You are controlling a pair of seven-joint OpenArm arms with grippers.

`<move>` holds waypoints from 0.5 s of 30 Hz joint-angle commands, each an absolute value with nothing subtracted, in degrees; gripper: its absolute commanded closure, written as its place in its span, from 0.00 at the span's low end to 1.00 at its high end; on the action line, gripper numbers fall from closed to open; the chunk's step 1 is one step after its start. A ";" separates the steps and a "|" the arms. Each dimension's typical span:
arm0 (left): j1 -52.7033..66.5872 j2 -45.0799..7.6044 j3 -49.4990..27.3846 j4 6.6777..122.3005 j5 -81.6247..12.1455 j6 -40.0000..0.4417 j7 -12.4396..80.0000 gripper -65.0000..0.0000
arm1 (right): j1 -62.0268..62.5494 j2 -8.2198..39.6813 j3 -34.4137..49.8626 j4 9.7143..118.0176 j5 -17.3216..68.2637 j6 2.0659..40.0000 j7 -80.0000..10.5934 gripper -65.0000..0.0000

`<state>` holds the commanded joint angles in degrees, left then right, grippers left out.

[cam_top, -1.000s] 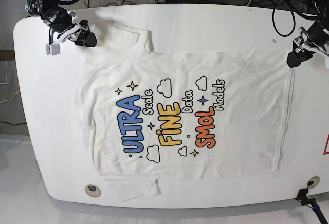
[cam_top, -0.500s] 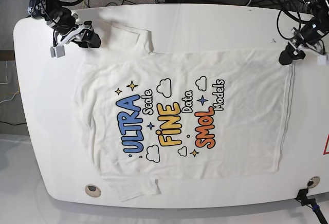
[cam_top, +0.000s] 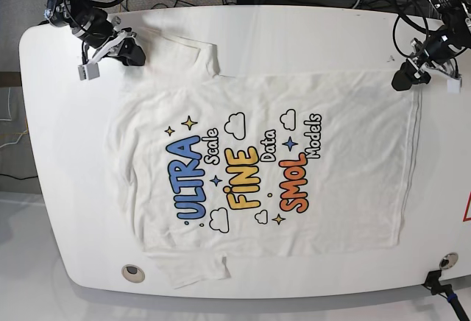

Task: Fold the T-shirt properly
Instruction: 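Close both grippers on the shirt's shoulder edges beside the collar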

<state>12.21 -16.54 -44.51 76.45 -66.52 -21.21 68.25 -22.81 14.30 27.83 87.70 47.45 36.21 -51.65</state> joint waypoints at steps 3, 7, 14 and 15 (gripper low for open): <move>12.48 -17.64 -43.76 76.38 -66.37 -21.29 68.34 0.59 | -22.56 14.30 27.58 87.63 47.18 36.14 -51.70 0.97; 12.70 -19.09 -43.27 76.56 -66.34 -21.26 67.80 0.59 | -22.59 14.22 27.50 87.63 47.23 36.15 -51.77 0.99; 12.58 -19.39 -43.78 76.14 -66.10 -21.33 66.90 0.60 | -22.37 14.22 28.49 88.21 47.23 36.01 -52.29 1.00; 12.44 -19.20 -43.80 76.23 -65.93 -21.22 66.74 0.60 | -22.48 14.20 28.60 88.24 47.14 36.15 -52.29 1.00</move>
